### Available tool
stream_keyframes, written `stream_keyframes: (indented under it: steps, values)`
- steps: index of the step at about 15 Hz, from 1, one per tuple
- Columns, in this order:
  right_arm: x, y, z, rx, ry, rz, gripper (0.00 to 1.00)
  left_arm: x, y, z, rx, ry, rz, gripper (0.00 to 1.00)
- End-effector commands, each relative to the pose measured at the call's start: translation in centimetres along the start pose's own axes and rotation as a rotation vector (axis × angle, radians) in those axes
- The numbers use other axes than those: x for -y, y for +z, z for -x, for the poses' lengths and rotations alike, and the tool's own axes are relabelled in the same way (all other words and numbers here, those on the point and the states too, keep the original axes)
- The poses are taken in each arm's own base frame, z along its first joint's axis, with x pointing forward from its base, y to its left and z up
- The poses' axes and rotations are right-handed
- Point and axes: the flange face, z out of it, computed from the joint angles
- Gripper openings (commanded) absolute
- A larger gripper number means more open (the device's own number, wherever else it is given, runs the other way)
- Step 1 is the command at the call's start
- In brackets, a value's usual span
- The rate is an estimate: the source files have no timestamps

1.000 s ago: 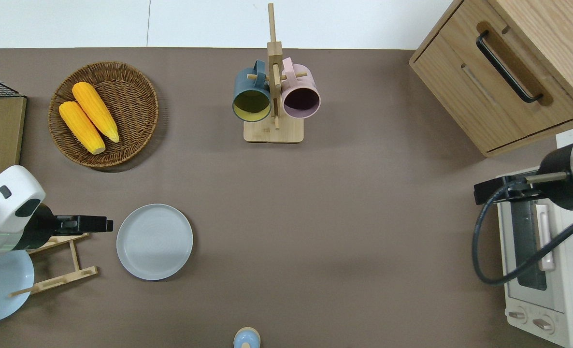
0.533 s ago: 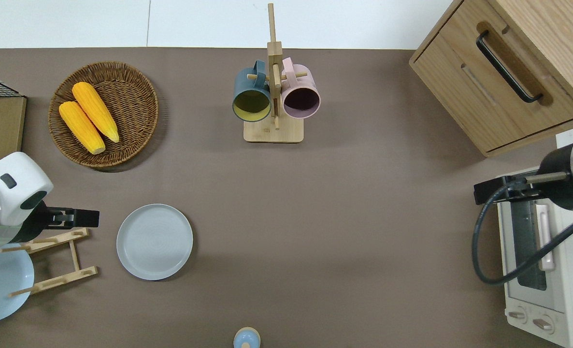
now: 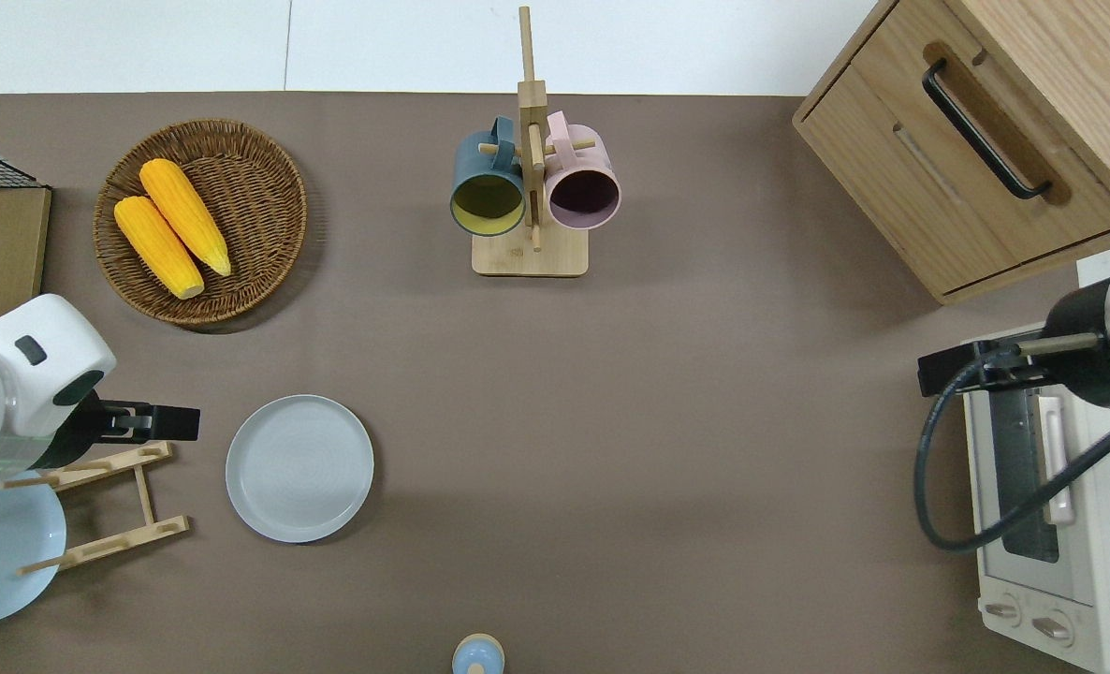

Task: Pick gray plate from low plate rack and place it on table with left arm

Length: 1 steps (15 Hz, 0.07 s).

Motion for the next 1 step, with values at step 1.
stream_keyframes:
  steps: [1]
  values:
    - [-0.02, -0.27, 0.26, 0.006, 0.001, -0.007, 0.99, -0.11, -0.42, -0.32, -0.006, 0.002, -0.023, 0.99]
